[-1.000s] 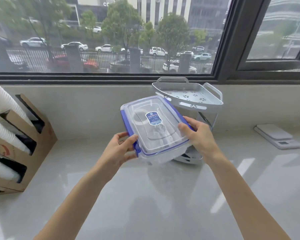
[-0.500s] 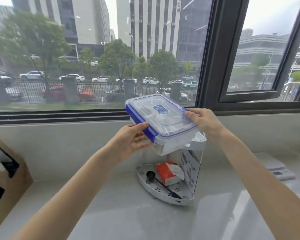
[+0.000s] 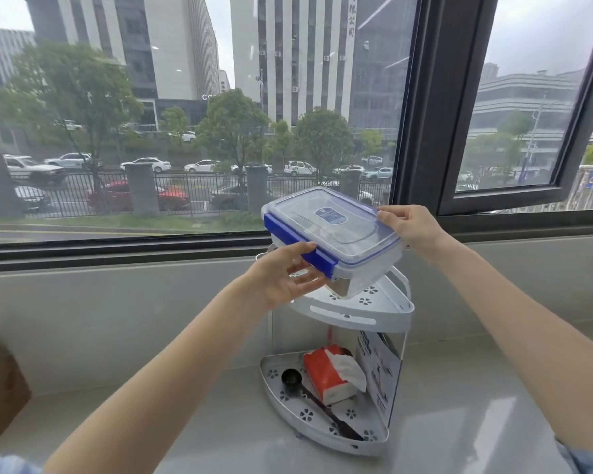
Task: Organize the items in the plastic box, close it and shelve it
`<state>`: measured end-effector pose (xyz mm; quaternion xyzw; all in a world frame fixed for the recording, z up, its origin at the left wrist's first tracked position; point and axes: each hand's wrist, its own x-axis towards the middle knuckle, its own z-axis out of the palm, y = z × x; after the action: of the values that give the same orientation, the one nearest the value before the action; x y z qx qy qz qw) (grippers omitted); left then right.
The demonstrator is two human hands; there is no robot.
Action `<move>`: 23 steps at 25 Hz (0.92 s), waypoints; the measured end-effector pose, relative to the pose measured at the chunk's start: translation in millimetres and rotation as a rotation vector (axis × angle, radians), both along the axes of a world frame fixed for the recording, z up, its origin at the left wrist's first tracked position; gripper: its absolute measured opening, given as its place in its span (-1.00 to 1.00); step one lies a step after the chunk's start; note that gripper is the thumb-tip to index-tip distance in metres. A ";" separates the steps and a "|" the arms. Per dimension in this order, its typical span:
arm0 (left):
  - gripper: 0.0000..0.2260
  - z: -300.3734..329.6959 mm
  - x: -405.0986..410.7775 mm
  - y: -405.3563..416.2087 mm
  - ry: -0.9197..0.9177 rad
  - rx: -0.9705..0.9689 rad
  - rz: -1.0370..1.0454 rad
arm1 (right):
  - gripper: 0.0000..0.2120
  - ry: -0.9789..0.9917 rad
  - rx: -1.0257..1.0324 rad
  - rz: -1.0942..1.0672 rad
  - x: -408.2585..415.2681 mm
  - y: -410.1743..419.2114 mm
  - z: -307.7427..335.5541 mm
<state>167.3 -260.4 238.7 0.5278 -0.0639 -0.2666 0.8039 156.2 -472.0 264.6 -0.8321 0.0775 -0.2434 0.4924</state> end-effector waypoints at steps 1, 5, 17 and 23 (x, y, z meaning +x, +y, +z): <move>-0.74 -2.2 3.2 -3.5 0.011 -0.001 0.002 | -0.67 0.004 0.009 -0.002 3.9 -2.6 -2.6; -0.83 -13.6 13.3 -12.1 0.032 0.018 -0.008 | -0.67 0.042 0.002 -0.011 19.9 -11.7 -19.4; -0.75 -34.3 12.0 -15.7 0.017 0.094 -0.016 | -0.70 0.125 -0.214 -0.051 28.0 -17.0 -38.3; -0.72 -35.0 5.3 -3.9 0.066 0.069 -0.068 | -0.73 0.204 -0.360 -0.072 33.2 -5.5 -41.3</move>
<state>172.6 -264.3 203.7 0.5437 -0.0462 -0.3129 0.7774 189.3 -477.5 223.3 -0.9237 0.1119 -0.1850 0.3162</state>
